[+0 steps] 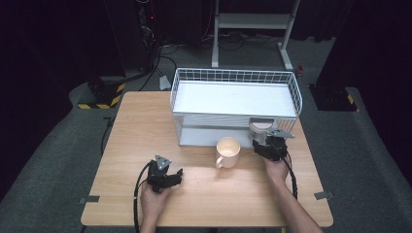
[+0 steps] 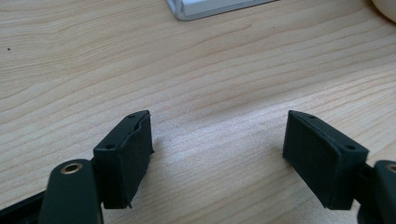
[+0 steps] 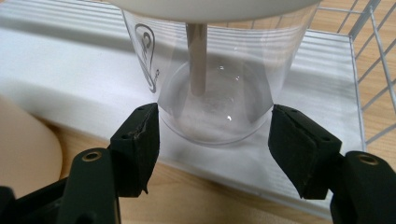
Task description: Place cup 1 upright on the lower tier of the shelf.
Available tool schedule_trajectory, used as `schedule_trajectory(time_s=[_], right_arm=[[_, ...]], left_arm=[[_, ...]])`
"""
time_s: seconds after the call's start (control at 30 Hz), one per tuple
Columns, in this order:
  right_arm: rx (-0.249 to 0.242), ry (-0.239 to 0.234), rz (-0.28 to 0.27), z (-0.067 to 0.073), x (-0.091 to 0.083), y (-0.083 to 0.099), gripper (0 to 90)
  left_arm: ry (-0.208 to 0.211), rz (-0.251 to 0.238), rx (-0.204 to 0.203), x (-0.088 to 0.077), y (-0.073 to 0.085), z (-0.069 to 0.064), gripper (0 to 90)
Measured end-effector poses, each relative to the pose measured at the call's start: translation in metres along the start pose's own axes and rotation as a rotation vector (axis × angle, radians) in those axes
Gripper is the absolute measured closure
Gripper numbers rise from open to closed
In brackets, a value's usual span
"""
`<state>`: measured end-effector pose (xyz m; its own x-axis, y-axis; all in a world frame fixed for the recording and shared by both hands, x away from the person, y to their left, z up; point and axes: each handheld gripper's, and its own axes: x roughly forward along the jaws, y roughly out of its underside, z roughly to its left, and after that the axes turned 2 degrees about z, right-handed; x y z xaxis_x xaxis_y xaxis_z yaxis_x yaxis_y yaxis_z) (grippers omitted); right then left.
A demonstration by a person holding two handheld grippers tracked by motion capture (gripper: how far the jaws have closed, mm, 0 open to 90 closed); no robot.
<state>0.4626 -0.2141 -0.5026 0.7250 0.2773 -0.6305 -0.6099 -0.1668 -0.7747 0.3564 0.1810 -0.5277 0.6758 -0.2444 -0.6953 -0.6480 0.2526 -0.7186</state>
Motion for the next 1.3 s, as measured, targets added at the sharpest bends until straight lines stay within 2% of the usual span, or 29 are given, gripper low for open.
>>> schedule_trajectory(time_s=[0.2, 0.4, 0.47, 0.53, 0.83, 0.87, 0.97, 1.07, 1.13, 1.17, 1.2, 1.27, 1.3], right_arm=[[0.014, 0.002, -0.014, -0.001, 0.004, -0.004, 36.7], [0.033, 0.01, 0.006, -0.002, 0.009, -0.01, 36.5], [0.016, 0.014, -0.001, -0.003, 0.011, -0.013, 37.0], [0.033, 0.014, -0.004, -0.003, 0.012, -0.013, 38.3], [0.045, 0.013, 0.001, -0.006, 0.02, -0.013, 40.3], [0.03, 0.017, 0.001, -0.007, 0.021, -0.014, 40.3], [0.039, 0.027, 0.013, -0.005, 0.023, -0.02, 40.6], [0.037, 0.037, -0.001, -0.005, 0.025, -0.021, 42.7], [0.05, 0.039, 0.017, -0.005, 0.027, -0.022, 42.2], [0.029, 0.039, 0.016, -0.007, 0.029, -0.023, 42.3], [0.053, 0.036, 0.023, -0.005, 0.029, -0.023, 42.4], [0.033, 0.048, 0.019, -0.006, 0.03, -0.026, 43.1], [0.042, 0.053, 0.021, -0.005, 0.03, -0.028, 43.4]], left_arm=[[0.003, 0.002, 0.005, 0.0, 0.0, 0.0, 24.2], [0.003, 0.001, 0.006, 0.0, 0.0, 0.0, 24.4], [0.003, 0.001, 0.006, 0.0, 0.0, 0.0, 24.4], [0.003, 0.001, 0.006, 0.0, 0.0, 0.0, 24.4], [0.003, 0.001, 0.005, 0.0, 0.0, 0.0, 24.4], [0.004, 0.002, 0.006, 0.0, 0.0, 0.0, 24.5], [0.003, 0.001, 0.006, 0.0, 0.0, 0.0, 24.5], [0.004, 0.002, 0.006, 0.0, 0.0, 0.0, 24.5], [0.004, 0.002, 0.006, 0.0, 0.0, 0.0, 24.4], [0.004, 0.002, 0.006, 0.0, 0.0, 0.0, 24.5], [0.004, 0.002, 0.006, 0.0, 0.0, 0.0, 24.5], [0.004, 0.002, 0.006, 0.0, 0.0, 0.0, 24.5], [0.004, 0.001, 0.006, 0.0, 0.0, 0.0, 24.5]])
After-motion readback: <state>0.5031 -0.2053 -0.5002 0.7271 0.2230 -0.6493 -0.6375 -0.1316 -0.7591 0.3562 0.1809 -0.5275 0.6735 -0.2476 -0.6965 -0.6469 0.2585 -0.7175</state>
